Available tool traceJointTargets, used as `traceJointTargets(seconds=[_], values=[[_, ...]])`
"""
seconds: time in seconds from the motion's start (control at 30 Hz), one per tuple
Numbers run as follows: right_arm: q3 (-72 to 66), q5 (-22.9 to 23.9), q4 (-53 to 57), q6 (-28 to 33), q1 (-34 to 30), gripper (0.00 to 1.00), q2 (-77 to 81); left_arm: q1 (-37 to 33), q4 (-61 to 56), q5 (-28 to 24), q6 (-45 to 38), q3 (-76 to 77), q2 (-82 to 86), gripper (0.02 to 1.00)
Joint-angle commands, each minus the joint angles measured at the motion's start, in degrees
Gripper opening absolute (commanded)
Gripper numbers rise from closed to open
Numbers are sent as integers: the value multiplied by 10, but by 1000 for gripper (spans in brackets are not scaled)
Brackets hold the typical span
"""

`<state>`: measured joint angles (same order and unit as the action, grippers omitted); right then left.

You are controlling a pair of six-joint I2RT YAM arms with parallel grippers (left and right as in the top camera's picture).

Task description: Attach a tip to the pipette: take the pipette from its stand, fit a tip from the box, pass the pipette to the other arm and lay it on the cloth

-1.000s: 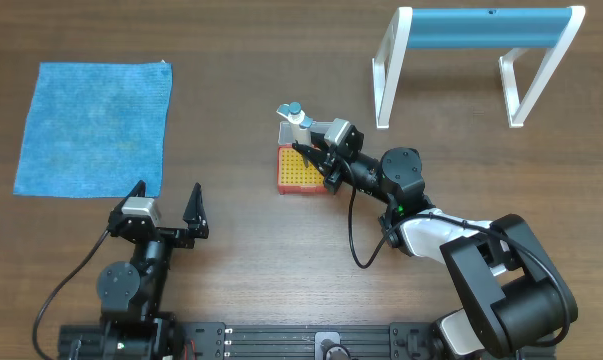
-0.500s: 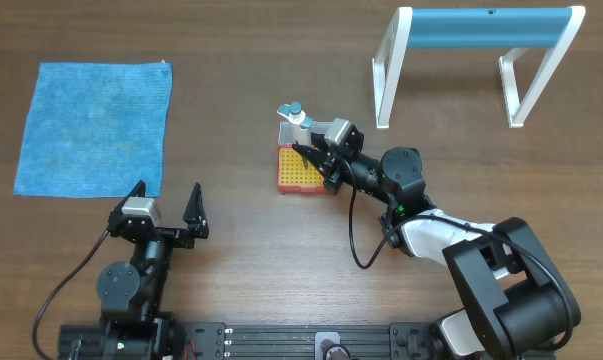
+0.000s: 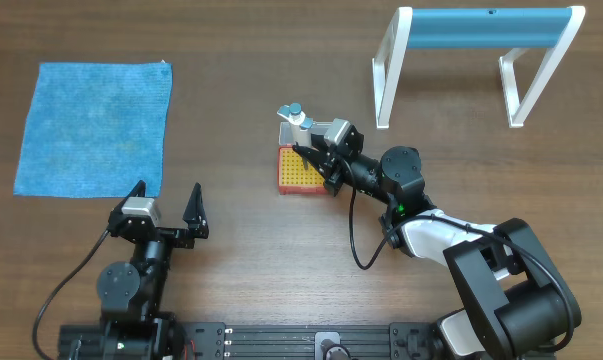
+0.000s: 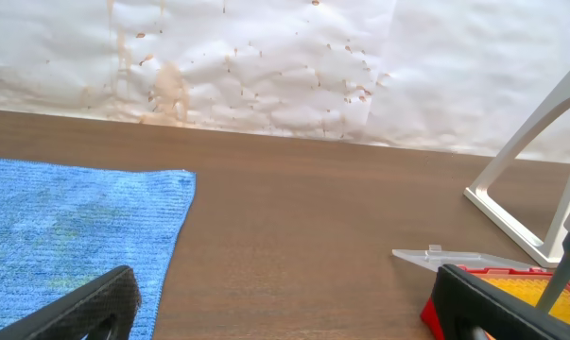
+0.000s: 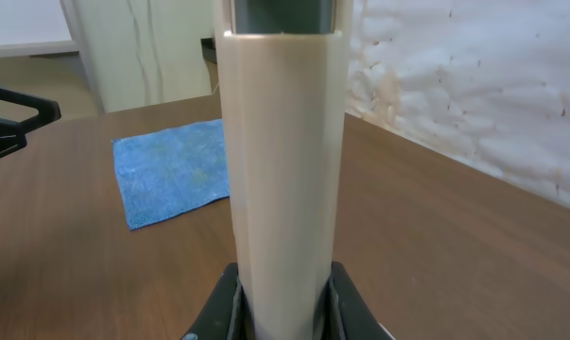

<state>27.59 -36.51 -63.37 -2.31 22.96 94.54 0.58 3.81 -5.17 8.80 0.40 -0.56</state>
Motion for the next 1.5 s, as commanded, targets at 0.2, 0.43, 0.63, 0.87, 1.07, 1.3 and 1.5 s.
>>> traceJointTargets(seconds=[0.2,0.43,0.63,0.87,1.07,1.3,1.5], values=[[-11,-1,1,0,-1,80,-2,-2,3,-4,-9,-1,3,998],[-25,1,0,9,-1,77,-2,-2,3,-4,-9,-1,3,998],[-25,-2,-27,8,-1,77,-9,-2,3,-4,-9,-1,3,998],[-25,-2,-19,8,-1,77,-82,-2,3,-4,-9,-1,3,998],[7,-21,-17,-46,-1,82,-139,-2,3,-4,-9,-1,3,998],[70,-72,46,-94,-4,75,-228,-2,3,-4,-9,-1,3,998],[70,-156,214,-149,-5,75,-294,-2,3,-4,-9,-1,3,998]])
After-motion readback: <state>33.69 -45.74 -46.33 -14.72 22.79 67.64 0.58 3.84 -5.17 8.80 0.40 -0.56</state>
